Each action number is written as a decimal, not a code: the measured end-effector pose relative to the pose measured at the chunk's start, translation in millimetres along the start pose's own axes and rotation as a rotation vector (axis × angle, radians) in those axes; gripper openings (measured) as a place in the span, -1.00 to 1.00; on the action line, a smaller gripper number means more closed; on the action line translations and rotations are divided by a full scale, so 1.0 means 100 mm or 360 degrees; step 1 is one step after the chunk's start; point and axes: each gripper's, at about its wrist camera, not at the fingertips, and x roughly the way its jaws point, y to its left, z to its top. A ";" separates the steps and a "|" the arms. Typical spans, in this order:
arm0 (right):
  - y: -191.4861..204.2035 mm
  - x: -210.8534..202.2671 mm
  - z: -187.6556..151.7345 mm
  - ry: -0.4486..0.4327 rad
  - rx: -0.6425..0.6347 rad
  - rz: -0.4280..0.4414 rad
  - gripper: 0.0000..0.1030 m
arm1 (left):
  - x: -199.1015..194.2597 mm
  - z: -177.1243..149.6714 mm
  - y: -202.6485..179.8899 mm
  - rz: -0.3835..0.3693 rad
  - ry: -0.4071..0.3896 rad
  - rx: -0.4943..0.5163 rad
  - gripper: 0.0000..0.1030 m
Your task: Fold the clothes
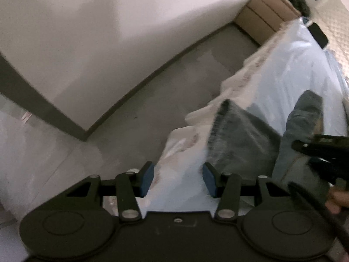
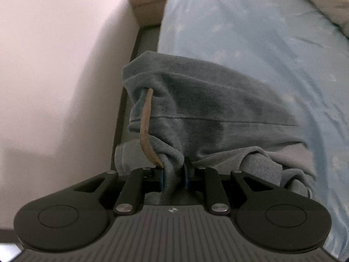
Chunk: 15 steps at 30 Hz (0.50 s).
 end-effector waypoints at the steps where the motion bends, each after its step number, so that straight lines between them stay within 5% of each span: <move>1: 0.02 0.09 -0.02 0.0022 -0.0040 0.0015 -0.58 | -0.01 0.00 0.06 0.0013 0.0003 -0.0008 -0.10; 4: -0.01 0.28 -0.05 0.0114 -0.0122 0.0123 -0.40 | -0.03 0.02 0.18 0.0037 0.0011 -0.0013 -0.10; 10: -0.39 0.19 0.11 0.0216 -0.0053 0.0595 0.22 | -0.01 0.10 0.14 0.0029 0.0043 -0.0005 -0.09; 15: -0.93 -0.22 0.34 0.0123 -0.0116 0.0729 0.25 | 0.01 0.12 -0.18 -0.0031 0.0024 0.0047 -0.06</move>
